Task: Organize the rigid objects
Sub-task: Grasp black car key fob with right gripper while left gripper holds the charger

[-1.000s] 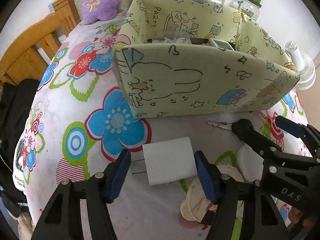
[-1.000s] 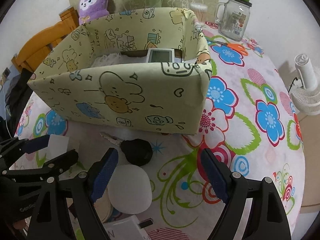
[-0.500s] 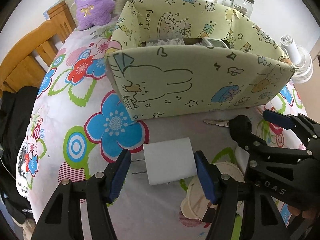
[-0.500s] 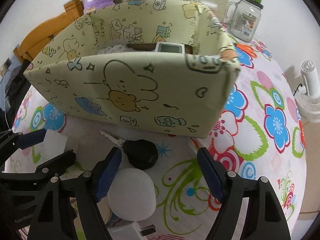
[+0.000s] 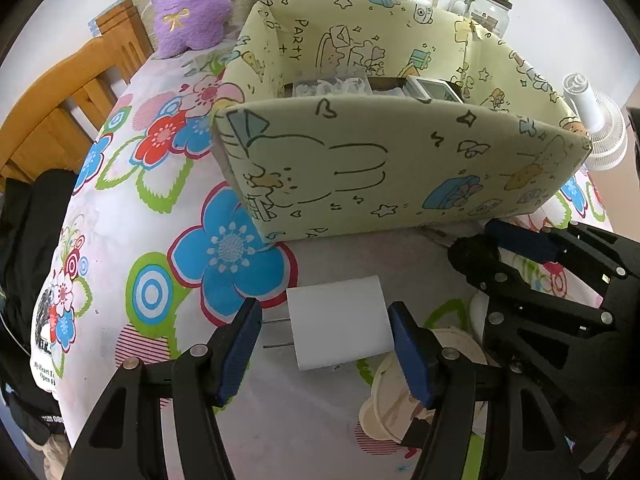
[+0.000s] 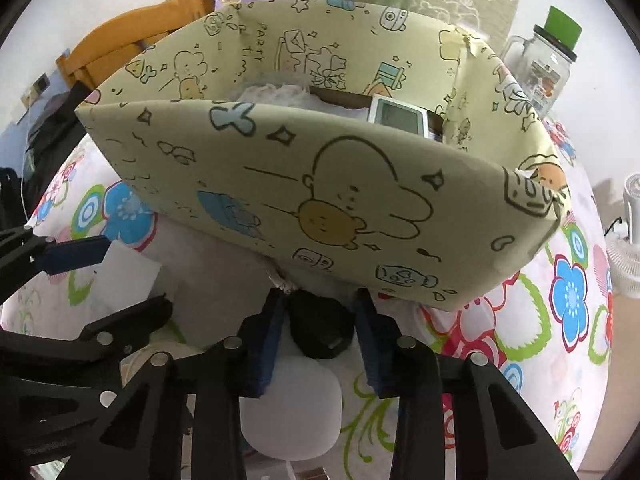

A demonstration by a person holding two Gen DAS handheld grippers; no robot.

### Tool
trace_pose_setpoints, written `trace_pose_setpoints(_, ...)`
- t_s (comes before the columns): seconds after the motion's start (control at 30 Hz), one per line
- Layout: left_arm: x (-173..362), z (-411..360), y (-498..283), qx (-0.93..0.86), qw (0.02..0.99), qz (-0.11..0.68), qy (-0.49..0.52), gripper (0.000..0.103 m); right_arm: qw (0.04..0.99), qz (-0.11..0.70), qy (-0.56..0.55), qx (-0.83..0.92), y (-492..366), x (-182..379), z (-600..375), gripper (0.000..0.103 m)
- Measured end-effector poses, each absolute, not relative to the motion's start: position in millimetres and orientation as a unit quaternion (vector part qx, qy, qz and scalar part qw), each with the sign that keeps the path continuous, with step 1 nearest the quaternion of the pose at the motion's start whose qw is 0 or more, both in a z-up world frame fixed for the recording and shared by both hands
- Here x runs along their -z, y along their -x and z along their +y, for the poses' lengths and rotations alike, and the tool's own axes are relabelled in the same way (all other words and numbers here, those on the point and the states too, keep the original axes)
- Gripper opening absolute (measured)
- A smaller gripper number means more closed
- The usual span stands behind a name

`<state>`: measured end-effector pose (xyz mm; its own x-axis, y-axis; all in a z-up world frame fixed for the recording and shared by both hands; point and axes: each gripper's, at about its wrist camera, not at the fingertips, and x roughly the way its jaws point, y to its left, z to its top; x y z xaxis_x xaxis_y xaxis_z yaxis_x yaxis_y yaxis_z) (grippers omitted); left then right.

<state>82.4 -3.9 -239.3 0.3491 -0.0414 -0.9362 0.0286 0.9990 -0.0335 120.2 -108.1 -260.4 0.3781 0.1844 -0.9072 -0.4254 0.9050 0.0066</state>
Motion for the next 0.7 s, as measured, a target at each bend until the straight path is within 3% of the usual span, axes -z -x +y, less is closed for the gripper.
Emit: trace_pose_setpoints(0.7,223,-17,-76,0.044,0.83,0.556,-0.008,0.067,0.829,0.529,0.052,-0.172,-112,237,-136,0.036)
